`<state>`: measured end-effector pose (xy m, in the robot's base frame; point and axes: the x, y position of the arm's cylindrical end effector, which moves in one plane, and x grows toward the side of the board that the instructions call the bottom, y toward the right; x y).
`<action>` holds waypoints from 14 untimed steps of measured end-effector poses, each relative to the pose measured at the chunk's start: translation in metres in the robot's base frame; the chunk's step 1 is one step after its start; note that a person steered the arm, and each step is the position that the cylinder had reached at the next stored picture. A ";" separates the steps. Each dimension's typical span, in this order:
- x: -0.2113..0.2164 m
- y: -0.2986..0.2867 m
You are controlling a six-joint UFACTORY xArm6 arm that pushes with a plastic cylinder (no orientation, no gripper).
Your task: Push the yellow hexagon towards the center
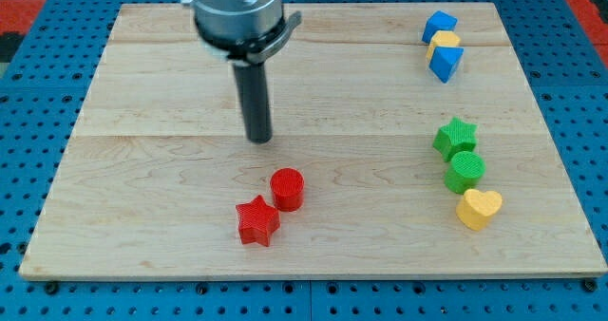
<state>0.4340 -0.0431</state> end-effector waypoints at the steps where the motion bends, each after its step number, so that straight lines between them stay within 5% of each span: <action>1: -0.013 0.061; 2: -0.025 0.139; 3: -0.041 0.146; 7: -0.096 0.344; 9: -0.165 0.316; 12: -0.110 0.186; 13: -0.129 0.136; 14: -0.138 0.146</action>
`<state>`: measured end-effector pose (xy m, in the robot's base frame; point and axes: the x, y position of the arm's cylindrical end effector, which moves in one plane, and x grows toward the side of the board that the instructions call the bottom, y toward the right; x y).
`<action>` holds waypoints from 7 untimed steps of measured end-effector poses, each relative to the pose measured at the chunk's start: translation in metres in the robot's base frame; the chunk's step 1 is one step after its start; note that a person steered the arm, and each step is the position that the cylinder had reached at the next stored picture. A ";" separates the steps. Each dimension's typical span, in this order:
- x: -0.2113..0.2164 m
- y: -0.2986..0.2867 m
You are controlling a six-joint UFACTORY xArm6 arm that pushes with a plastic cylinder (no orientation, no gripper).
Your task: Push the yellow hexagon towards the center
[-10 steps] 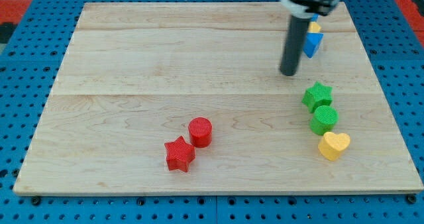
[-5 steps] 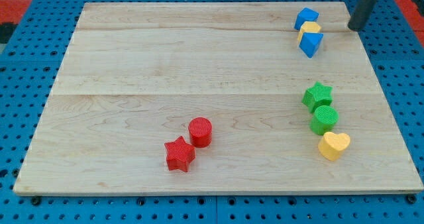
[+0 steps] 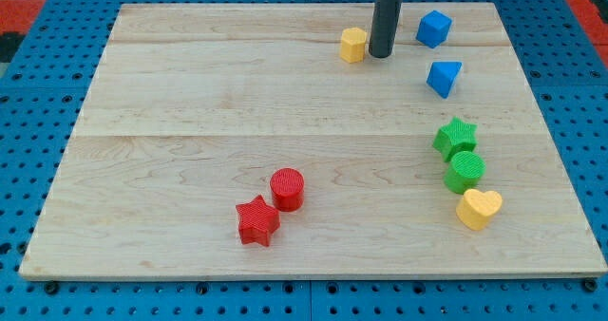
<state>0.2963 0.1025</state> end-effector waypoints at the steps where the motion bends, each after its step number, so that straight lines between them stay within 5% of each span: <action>1: -0.042 -0.016; 3: 0.046 -0.117; 4: -0.005 -0.124; 5: 0.056 -0.154; 7: 0.039 -0.126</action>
